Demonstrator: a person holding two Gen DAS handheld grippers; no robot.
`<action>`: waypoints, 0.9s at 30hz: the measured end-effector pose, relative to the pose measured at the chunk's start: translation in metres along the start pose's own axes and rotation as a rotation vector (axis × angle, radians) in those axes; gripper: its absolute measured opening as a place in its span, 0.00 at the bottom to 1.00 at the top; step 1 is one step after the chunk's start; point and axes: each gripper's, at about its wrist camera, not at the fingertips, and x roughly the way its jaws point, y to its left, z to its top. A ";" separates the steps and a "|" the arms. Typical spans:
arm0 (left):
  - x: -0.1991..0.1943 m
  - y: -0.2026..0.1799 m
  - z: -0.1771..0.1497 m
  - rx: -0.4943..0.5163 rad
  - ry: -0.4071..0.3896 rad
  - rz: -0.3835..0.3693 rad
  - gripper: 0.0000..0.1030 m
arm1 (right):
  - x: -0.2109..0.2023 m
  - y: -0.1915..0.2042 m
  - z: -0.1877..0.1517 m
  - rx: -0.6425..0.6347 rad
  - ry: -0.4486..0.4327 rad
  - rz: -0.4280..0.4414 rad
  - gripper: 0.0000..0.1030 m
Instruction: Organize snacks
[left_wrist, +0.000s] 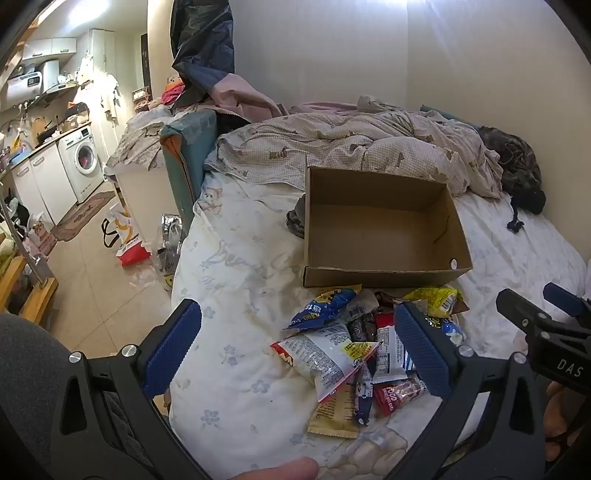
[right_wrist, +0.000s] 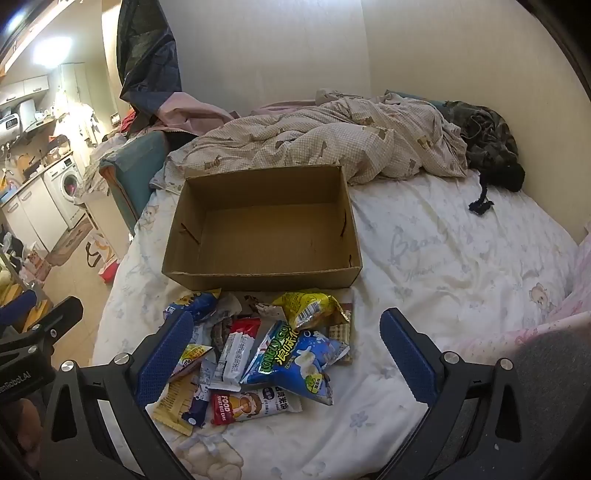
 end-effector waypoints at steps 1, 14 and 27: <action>-0.001 0.000 0.000 0.003 -0.006 0.003 1.00 | 0.000 0.000 0.000 0.004 -0.004 0.004 1.00; -0.001 0.001 0.003 -0.014 0.016 -0.006 1.00 | -0.001 0.002 -0.001 -0.012 -0.011 -0.009 1.00; -0.001 0.001 0.002 -0.012 0.016 -0.006 1.00 | -0.002 0.002 0.000 -0.014 -0.014 -0.012 1.00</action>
